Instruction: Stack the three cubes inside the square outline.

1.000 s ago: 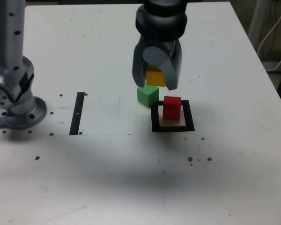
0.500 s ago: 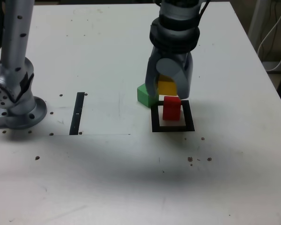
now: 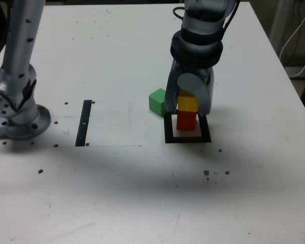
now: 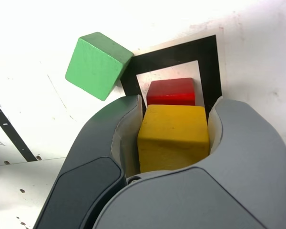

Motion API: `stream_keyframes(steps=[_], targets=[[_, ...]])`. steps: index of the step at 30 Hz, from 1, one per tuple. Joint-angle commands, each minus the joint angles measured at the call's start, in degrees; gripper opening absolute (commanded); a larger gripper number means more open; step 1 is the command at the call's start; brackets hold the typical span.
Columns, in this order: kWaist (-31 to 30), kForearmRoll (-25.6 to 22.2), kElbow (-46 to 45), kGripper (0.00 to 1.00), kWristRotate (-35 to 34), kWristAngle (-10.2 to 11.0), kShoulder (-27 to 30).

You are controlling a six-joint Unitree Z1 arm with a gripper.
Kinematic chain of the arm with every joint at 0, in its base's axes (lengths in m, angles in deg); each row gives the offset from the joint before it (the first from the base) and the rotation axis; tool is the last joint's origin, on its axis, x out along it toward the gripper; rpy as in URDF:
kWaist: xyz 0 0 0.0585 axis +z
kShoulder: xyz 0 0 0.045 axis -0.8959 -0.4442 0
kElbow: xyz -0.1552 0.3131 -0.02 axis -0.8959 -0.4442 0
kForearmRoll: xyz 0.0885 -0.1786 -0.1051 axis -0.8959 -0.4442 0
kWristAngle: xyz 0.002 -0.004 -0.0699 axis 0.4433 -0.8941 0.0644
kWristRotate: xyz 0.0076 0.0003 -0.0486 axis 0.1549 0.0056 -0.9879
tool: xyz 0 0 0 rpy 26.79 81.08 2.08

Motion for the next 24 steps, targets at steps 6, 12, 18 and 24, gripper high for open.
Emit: stream_keyframes(steps=[6,12,18,24], targets=[[0.42,0.6,-0.58,0.19,0.33,-0.14,-0.92],[0.46,0.88,-0.6,0.23,0.5,-0.24,-1.19],[0.63,0.95,-0.68,0.32,0.54,-0.51,-1.44],[0.97,0.92,-1.03,0.38,0.61,-0.79,-1.96]])
